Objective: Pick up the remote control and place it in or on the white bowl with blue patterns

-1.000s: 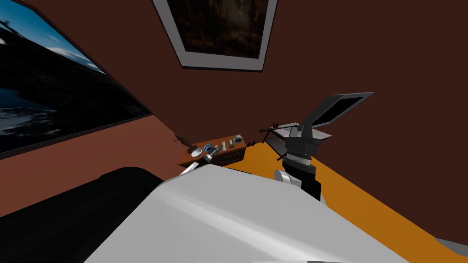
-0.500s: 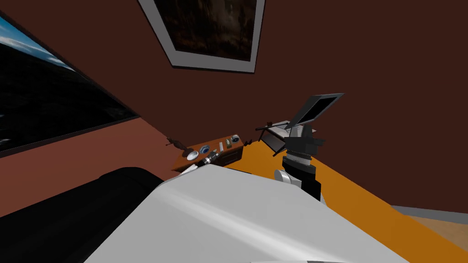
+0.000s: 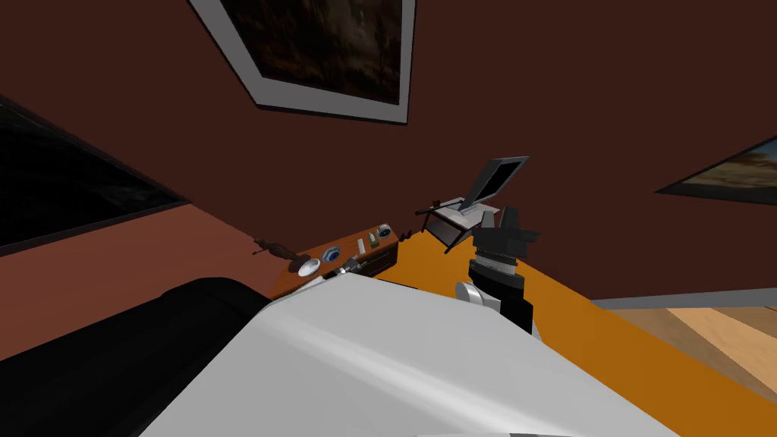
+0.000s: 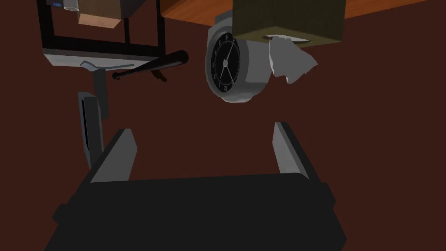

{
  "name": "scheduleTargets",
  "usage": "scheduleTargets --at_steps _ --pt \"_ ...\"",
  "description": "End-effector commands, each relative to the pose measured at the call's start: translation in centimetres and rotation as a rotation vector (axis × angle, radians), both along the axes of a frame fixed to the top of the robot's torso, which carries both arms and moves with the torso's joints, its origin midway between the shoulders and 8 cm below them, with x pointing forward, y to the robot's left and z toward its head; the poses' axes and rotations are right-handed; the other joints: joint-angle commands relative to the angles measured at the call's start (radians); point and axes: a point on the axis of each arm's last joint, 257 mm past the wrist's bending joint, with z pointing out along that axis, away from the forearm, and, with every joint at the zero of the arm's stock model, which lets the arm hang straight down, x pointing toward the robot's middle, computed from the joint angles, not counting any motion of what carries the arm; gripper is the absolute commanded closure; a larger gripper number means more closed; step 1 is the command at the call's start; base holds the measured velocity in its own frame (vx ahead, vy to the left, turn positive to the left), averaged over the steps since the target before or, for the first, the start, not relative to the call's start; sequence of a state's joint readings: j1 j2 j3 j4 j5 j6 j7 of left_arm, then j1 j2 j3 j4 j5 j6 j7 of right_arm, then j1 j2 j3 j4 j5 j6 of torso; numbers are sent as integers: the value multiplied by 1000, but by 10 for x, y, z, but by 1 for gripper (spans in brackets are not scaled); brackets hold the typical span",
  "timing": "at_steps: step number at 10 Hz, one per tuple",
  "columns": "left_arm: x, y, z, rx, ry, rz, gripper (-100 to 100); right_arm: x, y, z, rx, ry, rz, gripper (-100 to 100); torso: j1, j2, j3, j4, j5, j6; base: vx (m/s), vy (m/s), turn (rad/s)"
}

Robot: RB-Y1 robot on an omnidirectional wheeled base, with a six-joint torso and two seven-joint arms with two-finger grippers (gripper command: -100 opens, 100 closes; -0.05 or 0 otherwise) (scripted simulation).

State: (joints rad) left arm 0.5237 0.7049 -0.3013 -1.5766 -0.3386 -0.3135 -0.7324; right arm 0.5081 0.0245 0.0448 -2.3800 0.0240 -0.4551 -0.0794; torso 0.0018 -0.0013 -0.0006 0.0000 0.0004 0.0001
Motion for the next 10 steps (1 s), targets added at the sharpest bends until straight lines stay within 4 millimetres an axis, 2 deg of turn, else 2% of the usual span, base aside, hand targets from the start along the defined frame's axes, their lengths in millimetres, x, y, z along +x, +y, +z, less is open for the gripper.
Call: scheduleTargets --at_steps 1,3,4,5,10 --pt "-13 4 -8 61 21 -33 -100 0 0 0 0 0 0 0 0 0 0 0 0 0 9 4 -165" --pt "-46 25 -47 234 95 -150 -100 0 0 0 0 0 0 0 0 0 0 0 0 0 25 4 -360" --pt "-51 28 -52 261 102 -167 -100 0 0 0 0 0 0 0 1 -1 -1 0 0 0 26 15 -193" --pt "-66 34 -64 331 128 -237 -100 0 0 0 0 0 0 0 1 -1 -1 0 0 -1 34 5 -282" --pt "-113 74 -102 537 213 -396 -100 0 0 0 0 0 0 0 0 -2 -1 0 0 0 33 10 -234"
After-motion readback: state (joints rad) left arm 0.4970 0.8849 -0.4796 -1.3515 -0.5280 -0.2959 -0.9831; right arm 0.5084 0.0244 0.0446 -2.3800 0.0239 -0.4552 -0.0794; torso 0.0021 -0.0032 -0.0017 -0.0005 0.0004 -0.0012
